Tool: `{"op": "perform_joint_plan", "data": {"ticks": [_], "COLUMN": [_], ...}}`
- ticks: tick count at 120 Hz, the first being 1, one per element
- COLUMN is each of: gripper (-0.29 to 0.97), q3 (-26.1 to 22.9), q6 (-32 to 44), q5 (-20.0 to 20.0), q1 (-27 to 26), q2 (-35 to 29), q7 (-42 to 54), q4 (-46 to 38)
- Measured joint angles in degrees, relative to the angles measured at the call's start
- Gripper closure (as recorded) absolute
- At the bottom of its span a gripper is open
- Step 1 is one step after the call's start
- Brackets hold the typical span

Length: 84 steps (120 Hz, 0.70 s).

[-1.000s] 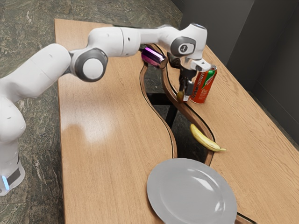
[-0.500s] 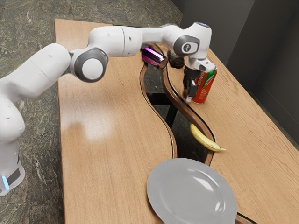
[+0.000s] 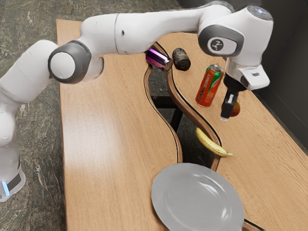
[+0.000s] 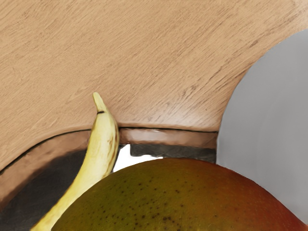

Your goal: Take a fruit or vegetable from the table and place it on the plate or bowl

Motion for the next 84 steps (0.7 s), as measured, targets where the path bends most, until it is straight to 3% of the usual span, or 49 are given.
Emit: {"op": "perform_joint_plan", "data": {"ticks": [16, 29, 52, 76, 84], "gripper": [0.36, 0.36, 0.37, 0.38, 0.25], "q3": [-8.9, -12.9, -17.2, -17.9, -17.9], "q6": [-0.6, 0.1, 3.6, 6.6, 7.2], "q5": [4.8, 6.4, 7.1, 7.0, 6.7], "q1": [1.8, 3.0, 3.9, 4.5, 4.5], "q2": [0.6, 1.5, 3.3, 4.1, 4.2], "q7": [-3.1, -5.8, -10.7, -15.0, -16.2], "q4": [-7.4, -12.7, -20.2, -23.7, -23.9]}}
